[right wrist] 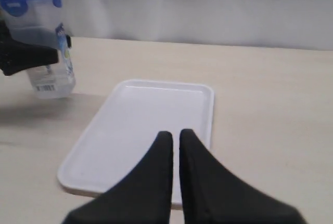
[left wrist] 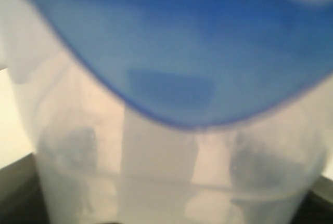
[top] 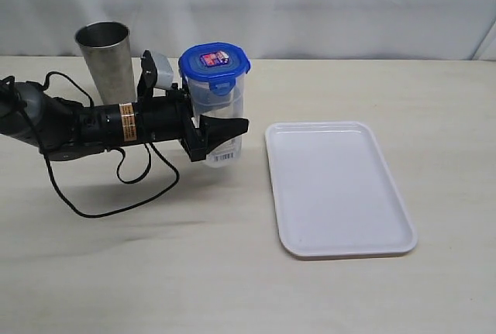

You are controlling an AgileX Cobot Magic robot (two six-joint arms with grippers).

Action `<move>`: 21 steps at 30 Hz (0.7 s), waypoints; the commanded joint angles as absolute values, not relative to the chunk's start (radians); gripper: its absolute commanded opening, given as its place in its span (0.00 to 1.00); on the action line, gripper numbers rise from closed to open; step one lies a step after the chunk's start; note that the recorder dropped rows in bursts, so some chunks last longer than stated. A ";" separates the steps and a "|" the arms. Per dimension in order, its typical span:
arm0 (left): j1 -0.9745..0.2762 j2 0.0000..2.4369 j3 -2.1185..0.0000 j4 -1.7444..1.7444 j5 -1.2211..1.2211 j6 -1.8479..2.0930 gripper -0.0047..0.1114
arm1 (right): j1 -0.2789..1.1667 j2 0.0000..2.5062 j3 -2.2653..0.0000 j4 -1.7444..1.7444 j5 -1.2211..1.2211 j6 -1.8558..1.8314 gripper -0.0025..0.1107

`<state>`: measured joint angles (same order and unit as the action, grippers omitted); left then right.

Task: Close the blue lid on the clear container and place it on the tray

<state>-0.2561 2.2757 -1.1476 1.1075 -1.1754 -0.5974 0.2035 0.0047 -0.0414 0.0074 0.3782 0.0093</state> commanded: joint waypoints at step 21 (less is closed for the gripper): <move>-0.257 2.261 -1.154 1.084 -1.195 -0.595 0.04 | 0.096 0.000 0.000 0.011 0.232 0.011 0.06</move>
<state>-0.2561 2.2757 -1.1476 1.1036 -1.1702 -0.5974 0.1039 0.0047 -0.0031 0.0074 0.2875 0.0115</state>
